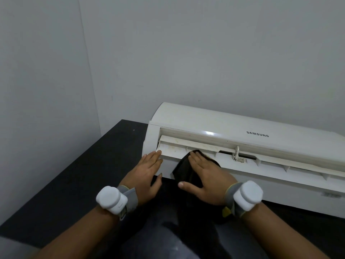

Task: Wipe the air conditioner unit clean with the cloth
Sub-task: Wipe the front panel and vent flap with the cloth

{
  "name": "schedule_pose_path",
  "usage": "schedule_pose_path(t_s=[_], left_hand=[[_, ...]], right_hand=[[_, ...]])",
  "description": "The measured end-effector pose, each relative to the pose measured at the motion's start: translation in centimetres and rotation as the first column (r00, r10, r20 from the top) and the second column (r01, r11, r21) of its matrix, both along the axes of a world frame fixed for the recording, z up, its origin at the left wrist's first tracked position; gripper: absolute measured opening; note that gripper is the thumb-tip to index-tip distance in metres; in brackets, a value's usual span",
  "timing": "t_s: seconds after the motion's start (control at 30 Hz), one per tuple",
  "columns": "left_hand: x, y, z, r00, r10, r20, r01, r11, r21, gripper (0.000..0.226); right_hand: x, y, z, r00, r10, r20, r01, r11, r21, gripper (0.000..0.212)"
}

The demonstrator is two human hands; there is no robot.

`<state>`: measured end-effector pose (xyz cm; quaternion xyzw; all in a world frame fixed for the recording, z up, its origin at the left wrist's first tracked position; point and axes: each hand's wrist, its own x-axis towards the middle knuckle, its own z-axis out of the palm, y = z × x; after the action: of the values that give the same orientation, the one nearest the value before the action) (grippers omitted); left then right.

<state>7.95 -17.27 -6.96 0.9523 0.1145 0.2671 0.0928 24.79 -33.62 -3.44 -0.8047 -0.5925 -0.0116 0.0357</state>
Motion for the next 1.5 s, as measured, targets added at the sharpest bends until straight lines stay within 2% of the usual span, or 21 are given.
schedule_pose_path(t_s=[0.1, 0.17, 0.23, 0.5, 0.6, 0.77, 1.03, 1.27, 1.5], left_hand=[[0.0, -0.2, 0.2, 0.999, 0.005, 0.037, -0.005, 1.0, -0.009, 0.052], [-0.2, -0.3, 0.2, 0.999, 0.014, 0.046, -0.014, 1.0, -0.005, 0.052], [-0.3, -0.4, 0.0, 0.999, 0.015, 0.039, -0.015, 1.0, 0.004, 0.054], [-0.3, -0.1, -0.2, 1.0, -0.01, -0.027, 0.01, 1.0, -0.016, 0.059], [-0.7, 0.1, -0.3, 1.0, 0.008, -0.001, -0.008, 0.999, -0.054, 0.063], [-1.8, 1.2, -0.1, 0.998, 0.034, 0.056, -0.027, 0.991, -0.128, 0.055], [-3.0, 2.1, -0.2, 0.998, 0.055, 0.033, -0.052, 0.996, -0.077, 0.053], [-2.9, 2.7, 0.3, 0.999, 0.047, 0.027, -0.045, 0.997, -0.067, 0.053], [-2.3, 3.0, 0.0, 0.999, 0.029, -0.026, -0.03, 0.999, -0.035, 0.058]], right_hand=[[0.3, -0.3, 0.4, 0.989, -0.136, 0.06, 0.134, 0.99, 0.038, 0.101], [-0.7, 0.3, 0.3, 0.983, -0.183, 0.036, 0.18, 0.982, 0.062, 0.109], [-2.0, 0.8, -0.2, 0.991, -0.135, 0.004, 0.134, 0.988, 0.07, 0.119], [-3.7, 4.3, -0.5, 0.997, 0.055, 0.062, -0.057, 0.998, 0.023, 0.116], [-3.6, 5.7, 0.2, 0.999, 0.041, 0.015, -0.041, 0.999, 0.02, 0.121], [-3.9, 8.6, 1.5, 0.998, -0.043, -0.051, 0.044, 0.999, 0.007, 0.128], [-3.3, 7.4, -0.3, 0.988, 0.127, -0.09, -0.122, 0.991, 0.06, 0.113], [-3.7, 9.3, 1.1, 0.997, -0.023, -0.075, 0.033, 0.991, 0.128, 0.112], [-3.5, 6.8, -0.1, 0.991, 0.112, -0.075, -0.108, 0.993, 0.054, 0.118]])
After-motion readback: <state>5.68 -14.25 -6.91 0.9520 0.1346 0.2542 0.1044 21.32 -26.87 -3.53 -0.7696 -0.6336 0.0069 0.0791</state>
